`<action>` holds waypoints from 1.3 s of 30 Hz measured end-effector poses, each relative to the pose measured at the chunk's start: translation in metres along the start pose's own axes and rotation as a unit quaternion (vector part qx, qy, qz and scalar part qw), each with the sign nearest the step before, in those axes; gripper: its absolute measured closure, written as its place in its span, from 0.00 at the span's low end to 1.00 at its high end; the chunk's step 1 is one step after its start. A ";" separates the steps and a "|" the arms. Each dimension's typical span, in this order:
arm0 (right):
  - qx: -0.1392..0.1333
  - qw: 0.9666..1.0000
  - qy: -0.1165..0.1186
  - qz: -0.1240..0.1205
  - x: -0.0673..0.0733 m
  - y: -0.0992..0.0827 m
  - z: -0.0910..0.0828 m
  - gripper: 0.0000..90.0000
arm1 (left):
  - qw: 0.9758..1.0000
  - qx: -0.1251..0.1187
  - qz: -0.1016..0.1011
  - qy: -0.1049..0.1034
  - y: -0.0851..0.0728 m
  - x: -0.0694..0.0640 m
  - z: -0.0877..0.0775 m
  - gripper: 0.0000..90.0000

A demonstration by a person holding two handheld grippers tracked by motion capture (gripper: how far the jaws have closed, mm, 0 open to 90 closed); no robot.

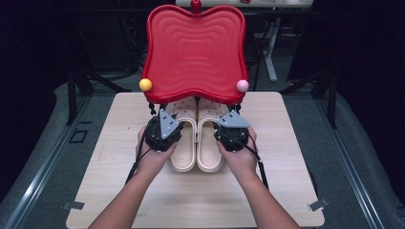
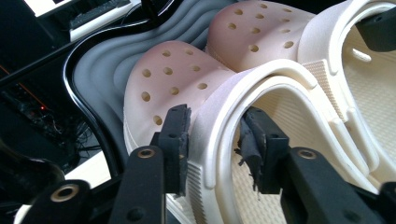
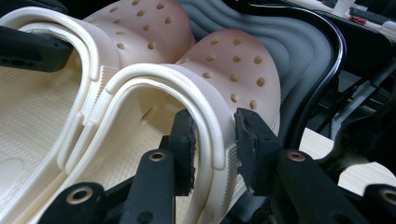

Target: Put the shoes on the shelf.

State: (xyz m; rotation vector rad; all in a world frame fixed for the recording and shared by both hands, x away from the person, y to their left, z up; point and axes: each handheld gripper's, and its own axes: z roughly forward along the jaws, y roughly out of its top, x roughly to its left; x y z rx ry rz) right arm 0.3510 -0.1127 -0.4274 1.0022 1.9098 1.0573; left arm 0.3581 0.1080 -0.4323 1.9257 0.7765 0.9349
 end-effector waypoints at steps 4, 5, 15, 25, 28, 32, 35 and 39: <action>0.002 1.000 0.001 0.000 0.000 0.000 0.000 0.74 | 1.000 -0.003 -0.008 -0.005 -0.001 0.001 -0.001 0.65; 0.001 1.000 0.000 -0.002 0.001 0.000 0.000 0.74 | 1.000 -0.003 -0.008 -0.006 -0.001 0.001 -0.001 0.65; 0.004 1.000 -0.010 -0.014 0.004 0.000 -0.001 0.69 | 1.000 -0.005 -0.020 -0.009 -0.001 0.005 -0.005 0.61; -0.005 1.000 -0.009 -0.021 0.006 0.000 -0.006 0.64 | 0.999 -0.016 -0.038 -0.012 -0.004 0.007 -0.016 0.58; -0.008 1.000 -0.012 -0.022 0.005 0.000 -0.010 0.62 | 0.999 -0.018 -0.045 -0.012 -0.005 0.008 -0.020 0.58; -0.010 1.000 -0.012 -0.022 0.003 0.000 -0.017 0.59 | 0.997 -0.023 -0.064 -0.020 -0.008 0.010 -0.026 0.58; -0.010 1.000 -0.011 -0.023 0.002 -0.001 -0.021 0.59 | 0.997 -0.025 -0.071 -0.025 -0.010 0.011 -0.029 0.60; -0.018 1.000 -0.005 -0.021 0.002 -0.005 -0.034 0.59 | 0.996 -0.023 -0.081 -0.028 -0.015 0.011 -0.036 0.61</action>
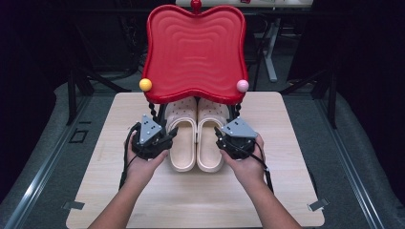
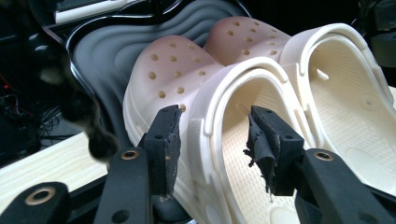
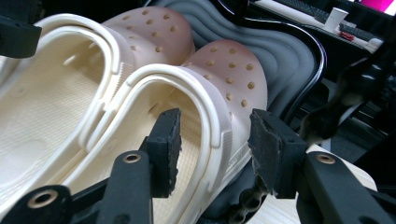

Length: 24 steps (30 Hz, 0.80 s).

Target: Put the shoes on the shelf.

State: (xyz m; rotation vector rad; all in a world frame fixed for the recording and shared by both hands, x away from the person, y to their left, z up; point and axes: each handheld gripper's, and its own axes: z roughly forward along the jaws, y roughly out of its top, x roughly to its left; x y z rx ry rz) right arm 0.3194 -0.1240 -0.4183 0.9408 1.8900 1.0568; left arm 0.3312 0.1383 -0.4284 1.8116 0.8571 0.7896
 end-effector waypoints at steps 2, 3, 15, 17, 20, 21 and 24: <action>0.001 1.000 0.004 0.004 0.000 -0.003 -0.005 0.59 | 1.000 -0.002 -0.004 -0.004 -0.004 -0.001 -0.006 0.62; 0.002 1.000 0.006 0.005 0.000 -0.004 -0.007 0.59 | 1.000 -0.002 -0.005 -0.005 -0.005 -0.001 -0.008 0.62; -0.015 1.000 0.026 0.003 0.012 -0.026 -0.035 0.60 | 0.999 -0.004 -0.029 -0.017 -0.037 -0.004 -0.032 0.60; -0.016 0.999 0.027 0.011 0.015 -0.031 -0.039 0.58 | 0.999 -0.005 -0.031 -0.017 -0.041 -0.005 -0.033 0.61; -0.018 0.999 0.030 0.030 0.018 -0.040 -0.045 0.58 | 0.999 0.002 -0.036 -0.023 -0.054 -0.008 -0.039 0.62; -0.019 0.998 0.036 0.040 0.019 -0.043 -0.047 0.60 | 0.999 0.005 -0.034 -0.024 -0.057 -0.010 -0.040 0.62; -0.012 0.995 0.072 0.072 0.023 -0.051 -0.051 0.68 | 0.999 0.009 -0.032 -0.024 -0.062 -0.012 -0.043 0.61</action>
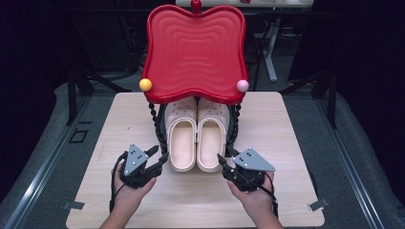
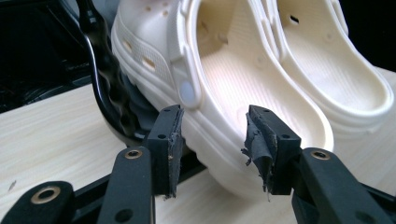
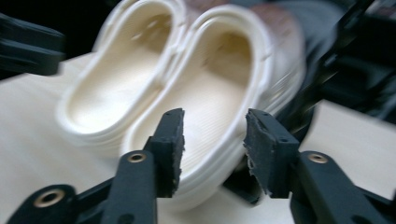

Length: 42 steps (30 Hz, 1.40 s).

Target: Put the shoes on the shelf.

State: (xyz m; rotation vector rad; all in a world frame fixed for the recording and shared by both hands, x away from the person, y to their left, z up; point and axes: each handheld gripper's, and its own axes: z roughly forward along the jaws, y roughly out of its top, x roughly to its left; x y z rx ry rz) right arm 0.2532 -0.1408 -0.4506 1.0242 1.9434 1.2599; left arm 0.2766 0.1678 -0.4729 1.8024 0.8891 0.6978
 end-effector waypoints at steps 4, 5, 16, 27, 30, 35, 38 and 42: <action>-0.002 1.000 0.005 0.000 0.006 -0.012 -0.005 0.74 | 1.000 -0.010 -0.025 -0.007 -0.010 -0.005 -0.009 0.59; -0.001 1.000 0.006 0.004 0.008 -0.015 -0.006 0.75 | 1.000 -0.009 -0.028 -0.010 -0.012 -0.006 -0.011 0.59; 0.035 0.999 0.031 0.001 0.026 -0.047 -0.003 0.98 | 0.999 0.029 -0.021 -0.032 -0.043 -0.023 -0.015 0.86; 0.063 0.997 0.049 0.009 0.030 -0.057 0.019 1.00 | 0.997 0.038 -0.020 -0.060 -0.046 -0.031 0.000 1.00; 0.066 0.997 0.049 0.007 0.032 -0.058 0.023 0.99 | 0.997 0.035 -0.017 -0.064 -0.045 -0.035 0.002 1.00; 0.061 0.997 0.050 0.013 0.031 -0.059 0.026 1.00 | 0.997 0.040 -0.013 -0.071 -0.044 -0.038 0.007 1.00; 0.061 0.997 0.051 0.016 0.030 -0.059 0.027 1.00 | 0.996 0.044 -0.013 -0.071 -0.043 -0.041 0.012 1.00; 0.059 0.997 0.052 0.023 0.028 -0.058 0.029 1.00 | 0.996 0.046 -0.014 -0.071 -0.043 -0.041 0.013 1.00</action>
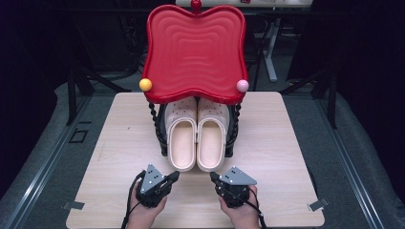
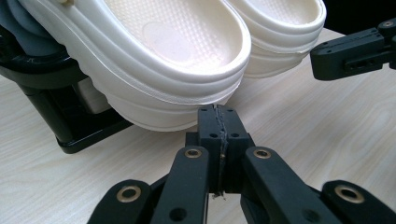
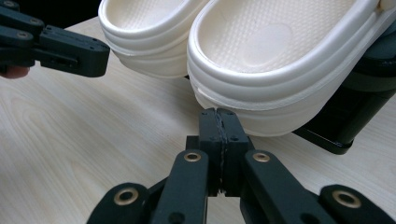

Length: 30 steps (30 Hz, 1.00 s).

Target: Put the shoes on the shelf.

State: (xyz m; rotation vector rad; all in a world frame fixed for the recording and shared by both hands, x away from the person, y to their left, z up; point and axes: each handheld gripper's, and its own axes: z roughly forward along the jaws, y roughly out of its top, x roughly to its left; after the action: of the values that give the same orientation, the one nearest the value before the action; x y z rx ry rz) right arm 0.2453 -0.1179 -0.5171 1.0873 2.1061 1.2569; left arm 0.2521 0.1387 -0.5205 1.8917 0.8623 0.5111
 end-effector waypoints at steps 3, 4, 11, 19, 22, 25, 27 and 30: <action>0.002 1.000 0.002 0.003 -0.002 0.001 0.000 1.00 | 1.000 0.001 0.004 0.005 0.001 0.000 -0.001 1.00; 0.002 1.000 0.002 0.004 -0.002 0.001 0.000 1.00 | 1.000 0.000 0.004 0.004 0.001 0.001 -0.001 1.00; 0.004 1.000 -0.012 0.012 -0.007 0.002 -0.005 1.00 | 1.000 -0.009 0.001 0.019 0.005 0.005 -0.007 1.00; 0.005 1.000 -0.019 0.017 -0.014 0.007 -0.005 1.00 | 0.999 -0.017 -0.021 0.031 0.009 0.022 -0.012 1.00; 0.006 1.000 -0.020 0.016 -0.016 0.010 -0.004 1.00 | 0.999 -0.018 -0.020 0.035 0.012 0.025 -0.011 1.00; 0.005 0.999 -0.030 0.011 -0.020 0.015 -0.002 1.00 | 0.999 -0.021 -0.024 0.037 0.019 0.029 -0.005 1.00; 0.004 0.999 -0.035 0.012 -0.024 0.019 -0.002 1.00 | 0.999 -0.019 -0.021 0.037 0.023 0.031 -0.002 1.00; 0.003 0.999 -0.038 0.012 -0.027 0.022 -0.002 1.00 | 0.999 -0.016 -0.018 0.037 0.027 0.033 0.001 1.00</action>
State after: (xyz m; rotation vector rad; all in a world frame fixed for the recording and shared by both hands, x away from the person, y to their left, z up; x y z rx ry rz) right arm 0.2688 -0.1344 -0.4971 1.1474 2.0476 1.2005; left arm 0.2837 0.1548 -0.4978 1.8345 0.9293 0.5740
